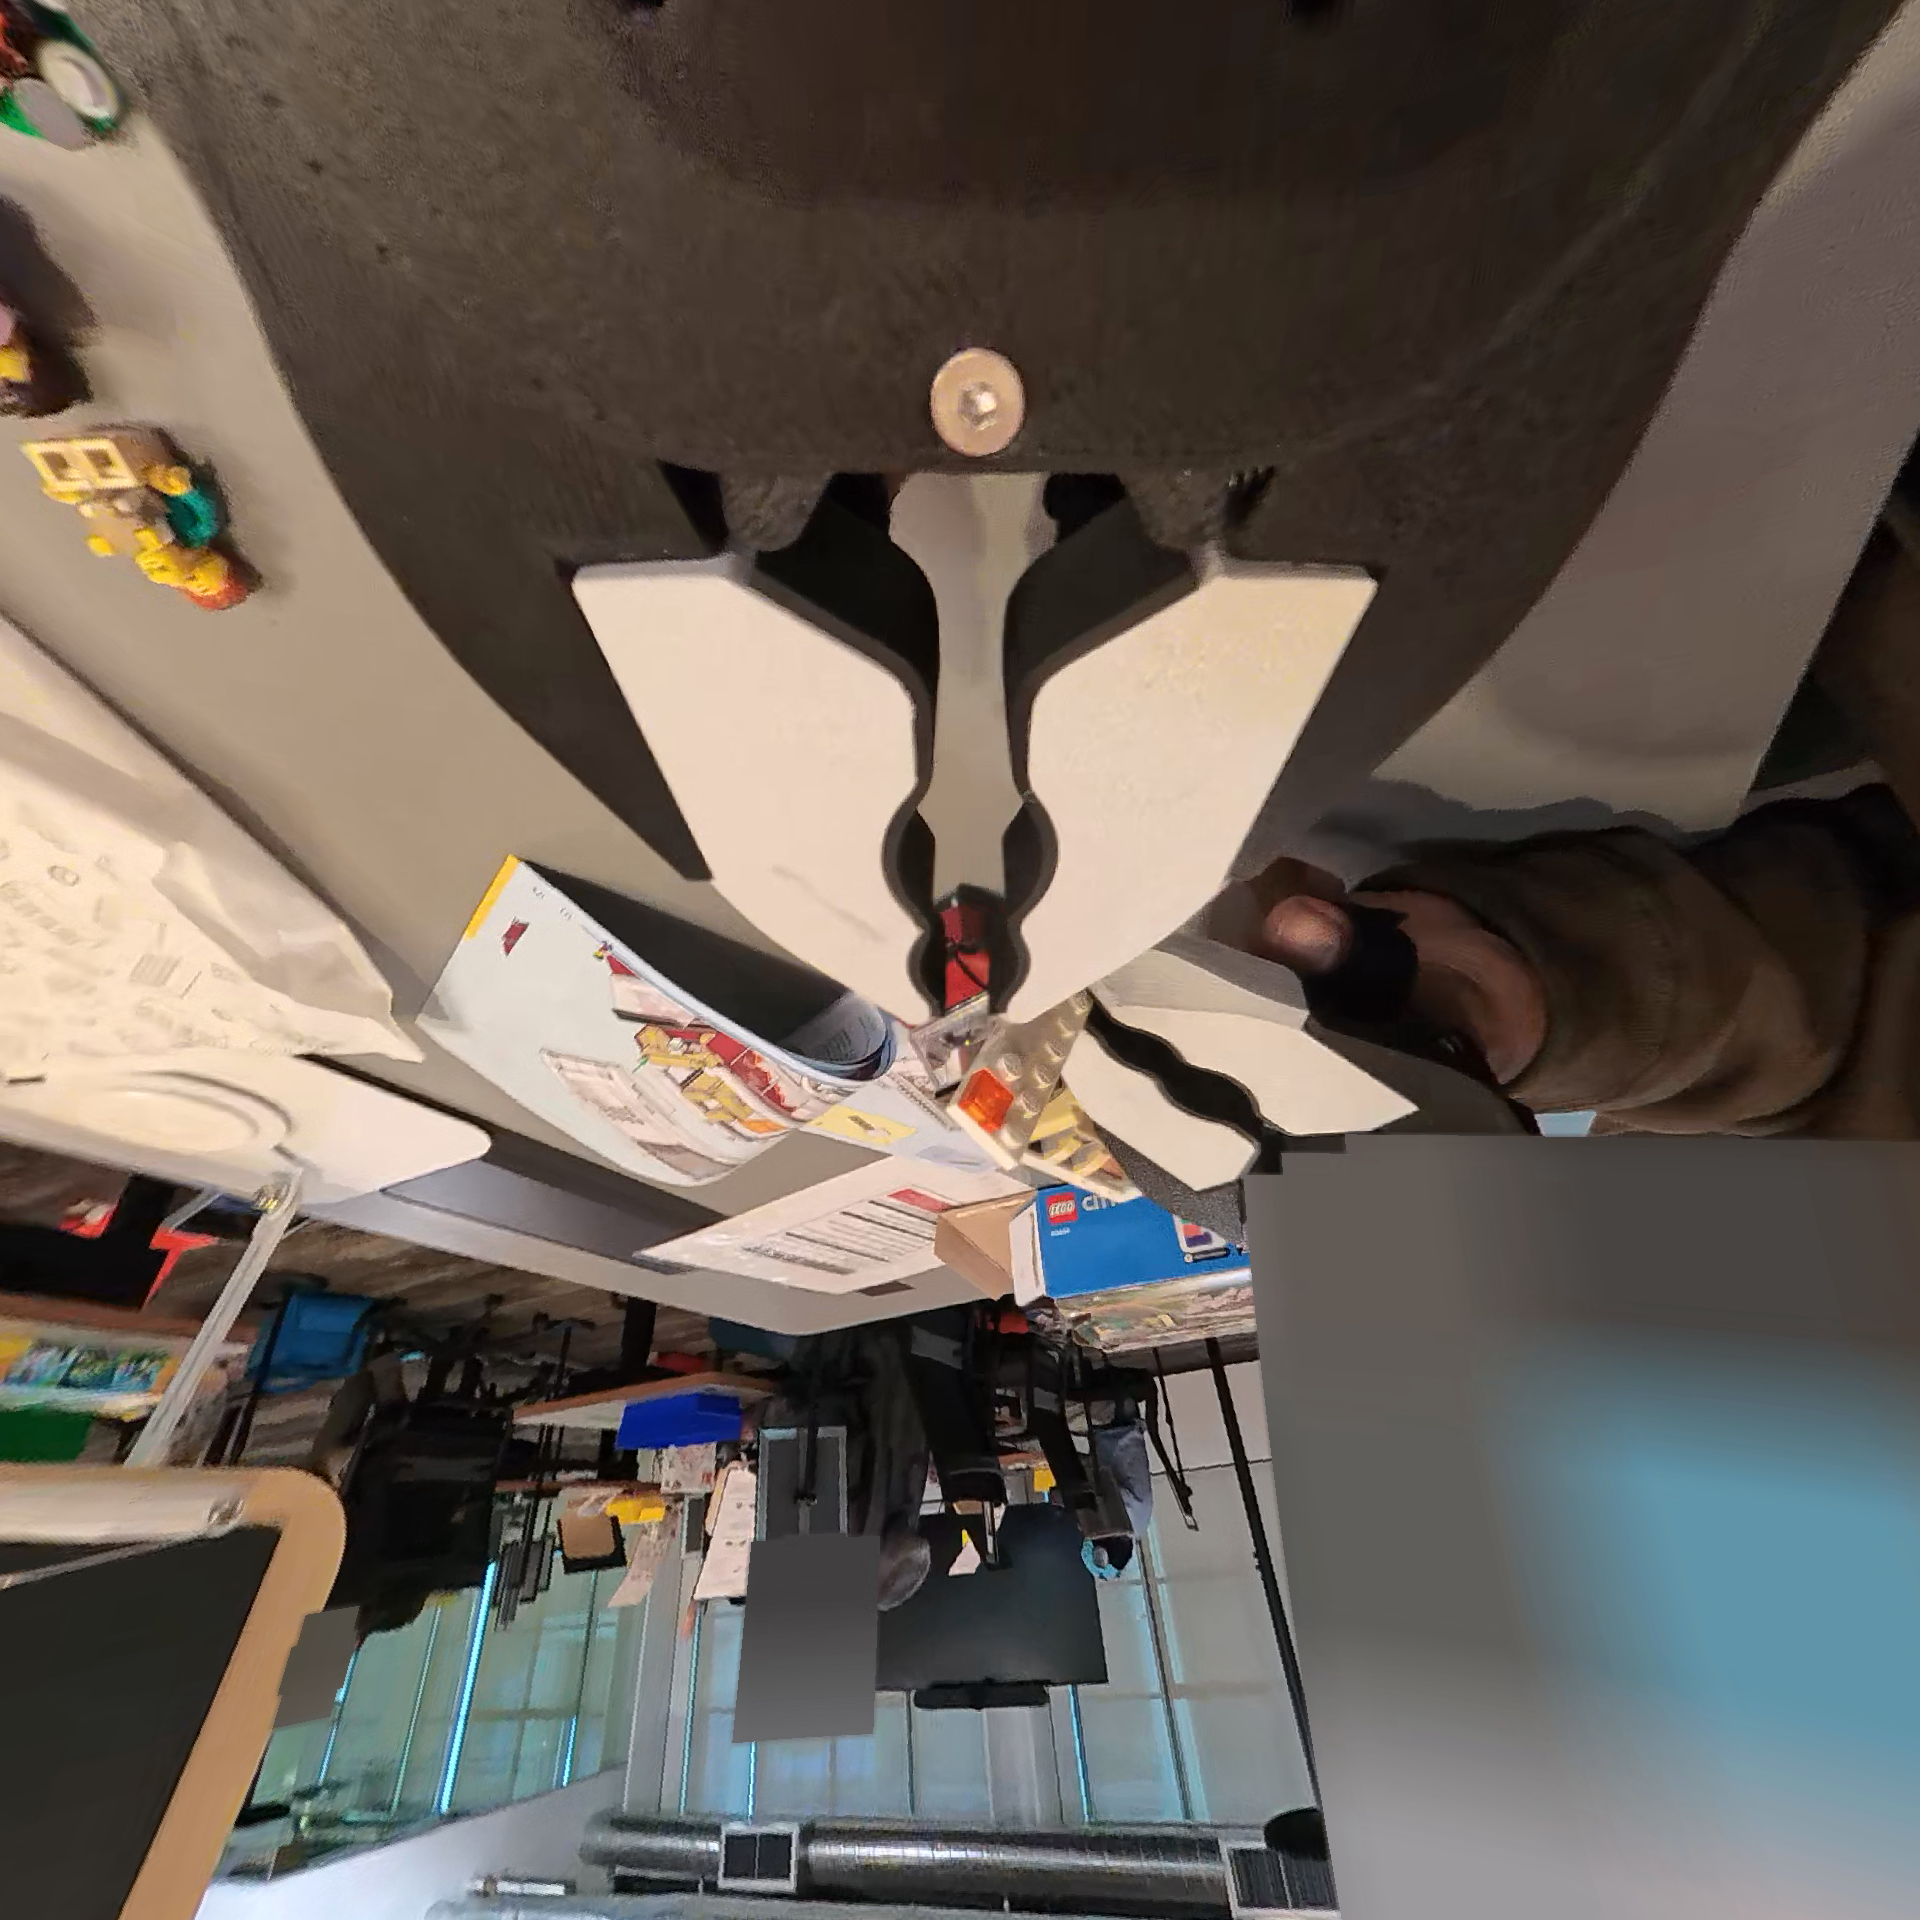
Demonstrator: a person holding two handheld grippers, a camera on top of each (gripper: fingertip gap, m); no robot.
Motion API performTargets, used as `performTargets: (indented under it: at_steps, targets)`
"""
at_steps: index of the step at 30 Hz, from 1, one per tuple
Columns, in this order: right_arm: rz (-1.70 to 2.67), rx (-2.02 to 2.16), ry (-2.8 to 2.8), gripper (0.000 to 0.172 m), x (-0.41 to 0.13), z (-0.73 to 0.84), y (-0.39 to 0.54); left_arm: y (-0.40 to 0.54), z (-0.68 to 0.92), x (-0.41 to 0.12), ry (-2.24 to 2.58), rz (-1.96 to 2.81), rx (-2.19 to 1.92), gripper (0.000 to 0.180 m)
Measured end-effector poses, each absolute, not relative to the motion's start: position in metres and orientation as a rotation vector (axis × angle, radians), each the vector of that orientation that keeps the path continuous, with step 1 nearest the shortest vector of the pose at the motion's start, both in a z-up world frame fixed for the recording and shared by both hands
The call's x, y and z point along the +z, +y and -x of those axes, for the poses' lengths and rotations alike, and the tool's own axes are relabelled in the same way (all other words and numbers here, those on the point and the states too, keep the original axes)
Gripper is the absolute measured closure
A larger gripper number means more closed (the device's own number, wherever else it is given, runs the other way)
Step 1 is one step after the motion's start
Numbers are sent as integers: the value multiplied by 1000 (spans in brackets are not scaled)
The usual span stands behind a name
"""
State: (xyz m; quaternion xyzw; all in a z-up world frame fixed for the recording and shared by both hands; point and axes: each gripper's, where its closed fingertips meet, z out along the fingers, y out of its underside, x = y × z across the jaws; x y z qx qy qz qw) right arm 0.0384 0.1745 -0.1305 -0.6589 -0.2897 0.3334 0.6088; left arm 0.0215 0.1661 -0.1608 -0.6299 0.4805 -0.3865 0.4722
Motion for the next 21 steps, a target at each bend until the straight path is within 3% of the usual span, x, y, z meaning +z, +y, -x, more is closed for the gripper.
performTargets:
  at_steps: [10, 21]
  targets:
    - [1618, 878, -643, 154, -148, -25, 172, 163, -26, -165, 1117, 1605, -1073, 176]
    - [1643, 966, -563, 154, -147, -25, 173, 163, -29, -170, 1182, 1543, -835, 176]
